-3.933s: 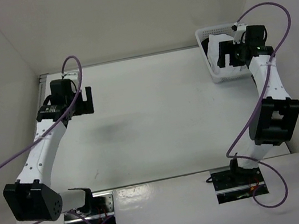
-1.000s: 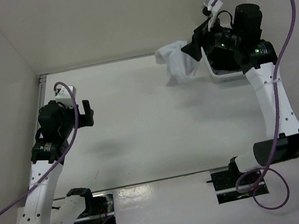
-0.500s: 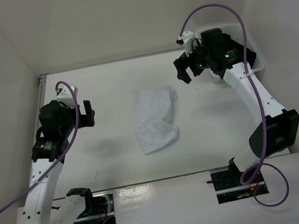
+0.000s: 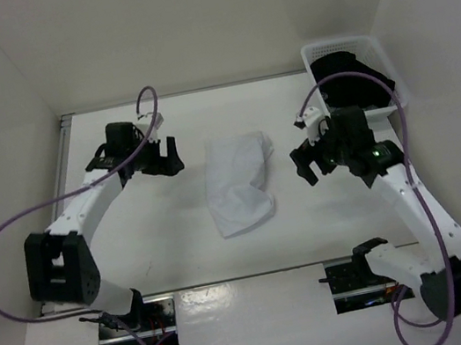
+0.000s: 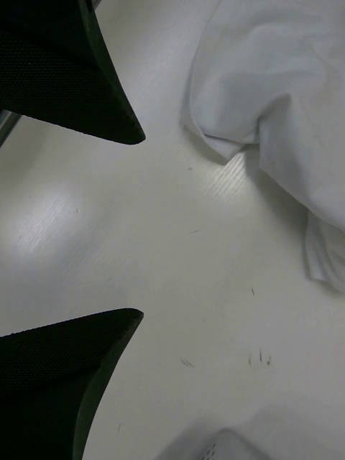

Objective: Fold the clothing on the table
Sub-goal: Move the skirt to the center of the board

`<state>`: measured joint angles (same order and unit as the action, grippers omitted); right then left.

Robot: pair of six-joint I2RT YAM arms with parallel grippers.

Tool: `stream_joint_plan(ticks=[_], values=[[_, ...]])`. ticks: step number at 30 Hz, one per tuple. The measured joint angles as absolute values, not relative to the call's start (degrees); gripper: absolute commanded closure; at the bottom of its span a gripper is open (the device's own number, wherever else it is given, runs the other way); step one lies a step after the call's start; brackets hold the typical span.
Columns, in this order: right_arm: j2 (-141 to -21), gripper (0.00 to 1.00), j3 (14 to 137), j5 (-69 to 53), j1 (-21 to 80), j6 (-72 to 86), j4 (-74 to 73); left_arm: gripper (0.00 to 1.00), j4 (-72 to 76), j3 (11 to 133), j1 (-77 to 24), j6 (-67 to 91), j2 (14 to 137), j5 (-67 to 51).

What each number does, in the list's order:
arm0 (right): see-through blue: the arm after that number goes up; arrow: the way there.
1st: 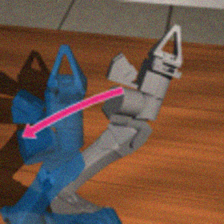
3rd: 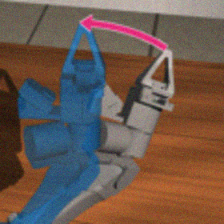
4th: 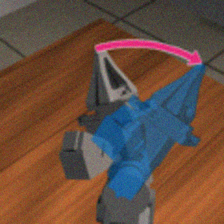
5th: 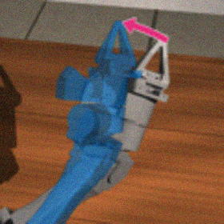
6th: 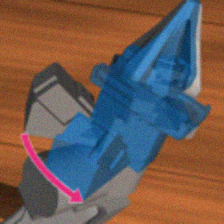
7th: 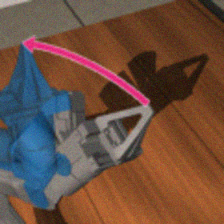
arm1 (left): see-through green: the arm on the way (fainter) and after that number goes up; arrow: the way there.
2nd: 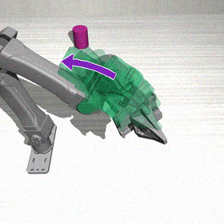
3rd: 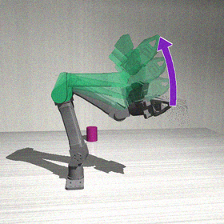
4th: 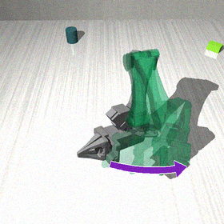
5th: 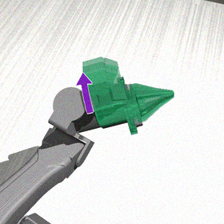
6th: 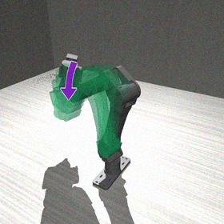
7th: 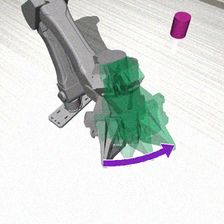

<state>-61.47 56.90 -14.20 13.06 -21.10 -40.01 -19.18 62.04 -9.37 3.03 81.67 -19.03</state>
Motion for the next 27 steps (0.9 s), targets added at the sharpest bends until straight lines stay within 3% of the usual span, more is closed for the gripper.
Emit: stream_joint_plan(ticks=[4, 10, 20, 23, 27], values=[[-51.92, 0.01, 54.15, -15.49, 9.74, -21.15, -39.46, 0.01, -16.40, 69.65, -10.76, 5.56, 93.71, -19.77], [-50.87, 0.01, 53.95, -16.73, 6.90, -21.08, -38.04, 0.02, -14.87, 81.78, -12.58, 6.59, 109.45, -21.56], [-54.17, 0.01, 53.65, -16.75, 6.85, -20.84, -37.65, 0.15, -10.61, 84.16, -15.05, 6.13, 114.56, -24.10], [-54.22, 0.01, 53.65, -16.75, 6.85, -20.84, -37.60, 0.22, -10.26, 87.57, -15.57, 5.74, 118.43, -25.58], [-54.24, 0.01, 53.65, -16.71, 6.85, -20.84, -37.47, 0.24, -11.16, 92.62, -15.81, 4.71, 124.46, -27.16]])
